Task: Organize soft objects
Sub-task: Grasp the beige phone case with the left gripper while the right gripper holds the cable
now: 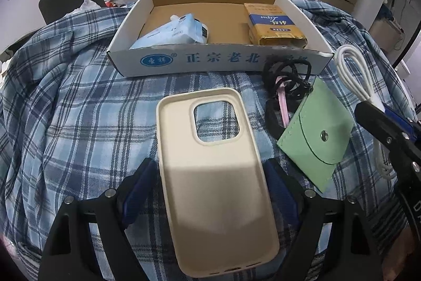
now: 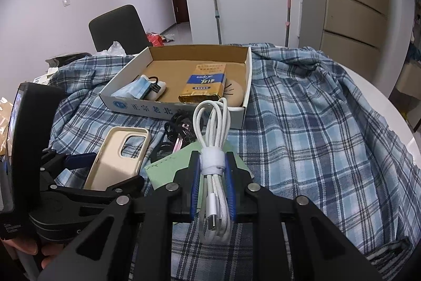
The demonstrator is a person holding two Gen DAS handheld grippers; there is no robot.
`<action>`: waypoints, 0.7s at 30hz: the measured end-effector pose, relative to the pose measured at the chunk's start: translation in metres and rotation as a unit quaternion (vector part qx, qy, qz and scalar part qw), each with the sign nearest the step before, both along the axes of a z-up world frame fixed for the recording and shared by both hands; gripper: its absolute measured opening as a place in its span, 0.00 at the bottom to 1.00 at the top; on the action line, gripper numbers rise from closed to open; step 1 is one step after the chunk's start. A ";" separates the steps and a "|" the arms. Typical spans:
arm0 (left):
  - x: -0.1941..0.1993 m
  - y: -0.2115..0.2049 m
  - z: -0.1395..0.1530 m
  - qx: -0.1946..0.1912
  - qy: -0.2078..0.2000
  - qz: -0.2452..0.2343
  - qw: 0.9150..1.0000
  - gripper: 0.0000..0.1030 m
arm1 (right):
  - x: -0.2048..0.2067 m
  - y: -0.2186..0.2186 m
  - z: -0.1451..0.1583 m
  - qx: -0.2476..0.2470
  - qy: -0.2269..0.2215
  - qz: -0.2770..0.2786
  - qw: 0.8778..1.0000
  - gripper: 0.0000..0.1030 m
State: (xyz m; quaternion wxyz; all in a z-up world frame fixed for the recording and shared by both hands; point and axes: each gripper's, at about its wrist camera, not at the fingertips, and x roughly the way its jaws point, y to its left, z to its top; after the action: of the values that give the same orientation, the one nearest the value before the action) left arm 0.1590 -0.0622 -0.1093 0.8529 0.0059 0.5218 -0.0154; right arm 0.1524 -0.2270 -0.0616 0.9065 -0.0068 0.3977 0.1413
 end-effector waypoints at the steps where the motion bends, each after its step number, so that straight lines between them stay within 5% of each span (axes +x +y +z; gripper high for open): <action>1: 0.000 0.000 0.000 0.000 0.000 -0.004 1.000 0.83 | 0.001 -0.001 0.000 0.000 0.002 -0.001 1.000 0.16; 16: 0.002 0.009 0.000 -0.008 0.005 -0.012 1.000 0.79 | 0.001 -0.002 -0.001 0.000 0.005 -0.004 1.000 0.16; 21: 0.006 0.027 0.005 -0.069 0.024 -0.020 0.997 0.79 | 0.002 -0.001 -0.002 -0.002 0.008 -0.002 1.000 0.16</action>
State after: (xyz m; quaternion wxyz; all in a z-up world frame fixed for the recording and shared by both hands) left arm 0.1651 -0.0355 -0.1039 0.8379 -0.0433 0.5397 -0.0687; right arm 0.1545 -0.2282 -0.0639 0.9037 -0.0070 0.4051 0.1387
